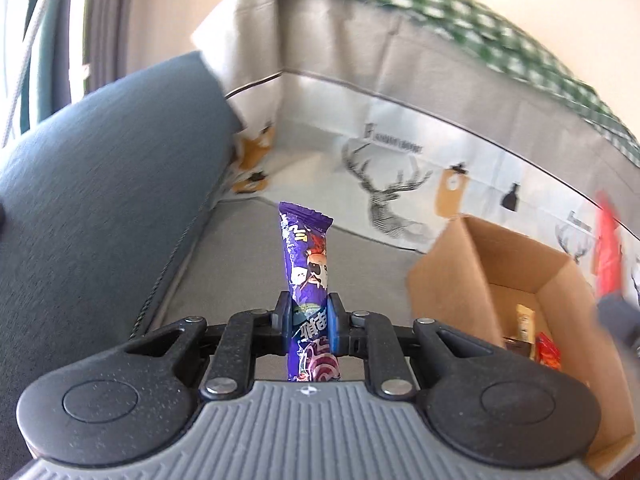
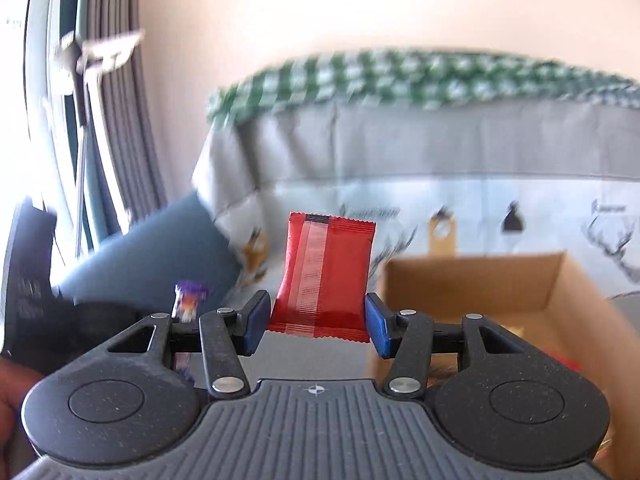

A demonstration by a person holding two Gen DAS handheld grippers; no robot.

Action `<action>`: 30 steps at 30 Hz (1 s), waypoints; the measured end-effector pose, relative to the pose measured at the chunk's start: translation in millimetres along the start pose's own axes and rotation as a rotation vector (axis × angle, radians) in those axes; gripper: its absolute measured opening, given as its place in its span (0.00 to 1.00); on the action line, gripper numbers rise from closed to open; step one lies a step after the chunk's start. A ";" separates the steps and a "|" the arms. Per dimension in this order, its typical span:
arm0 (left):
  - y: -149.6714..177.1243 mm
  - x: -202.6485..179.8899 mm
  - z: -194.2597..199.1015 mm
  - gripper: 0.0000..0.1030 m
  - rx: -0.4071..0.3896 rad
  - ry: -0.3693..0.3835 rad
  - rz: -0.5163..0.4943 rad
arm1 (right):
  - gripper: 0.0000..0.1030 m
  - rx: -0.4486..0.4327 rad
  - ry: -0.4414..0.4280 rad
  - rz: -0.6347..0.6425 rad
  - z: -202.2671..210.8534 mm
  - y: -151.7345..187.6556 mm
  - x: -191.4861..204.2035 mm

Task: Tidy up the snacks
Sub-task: 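Carry the red bar and purple candy bar in both tools over the box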

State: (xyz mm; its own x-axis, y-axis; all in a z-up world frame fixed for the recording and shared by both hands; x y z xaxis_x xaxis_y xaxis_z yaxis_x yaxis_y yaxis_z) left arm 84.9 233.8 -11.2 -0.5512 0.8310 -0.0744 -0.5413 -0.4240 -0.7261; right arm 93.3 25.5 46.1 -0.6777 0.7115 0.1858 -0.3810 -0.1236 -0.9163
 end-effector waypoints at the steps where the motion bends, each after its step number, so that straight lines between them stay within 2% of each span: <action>1: -0.5 -5.0 2.1 0.18 -0.007 0.009 -0.008 | 0.52 -0.030 0.007 -0.002 12.3 -6.0 -8.5; 6: -4.1 -28.8 7.2 0.18 -0.018 0.056 -0.018 | 0.52 -0.106 0.082 -0.020 50.1 -11.6 -57.1; 13: -3.8 -60.8 4.7 0.18 -0.013 0.102 -0.043 | 0.51 -0.053 0.174 -0.041 59.0 0.0 -105.7; 21: -3.5 -82.5 -3.7 0.18 0.000 0.140 -0.037 | 0.52 -0.036 0.224 -0.026 67.3 7.3 -129.2; 30: -1.6 -101.3 -0.6 0.18 -0.022 0.185 -0.045 | 0.52 -0.027 0.246 -0.020 70.2 10.1 -138.5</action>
State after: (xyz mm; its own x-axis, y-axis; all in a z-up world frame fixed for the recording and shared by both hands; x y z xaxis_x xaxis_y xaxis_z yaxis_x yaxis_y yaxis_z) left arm 142.0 150.5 -2.9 -0.3996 0.9017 -0.1648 -0.5476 -0.3790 -0.7460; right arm 139.1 -122.9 35.9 -0.4955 0.8609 0.1154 -0.3737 -0.0913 -0.9230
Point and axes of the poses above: each gripper's, at about its wrist camera, not at the fingertips, and z roughly against the way its jaws point, x to its left, y to its underside, the point moved 5 cm from there along -z, roughly the way its jaws point, and after that the axes turned 11 degrees about -y, right-handed, at the moved point
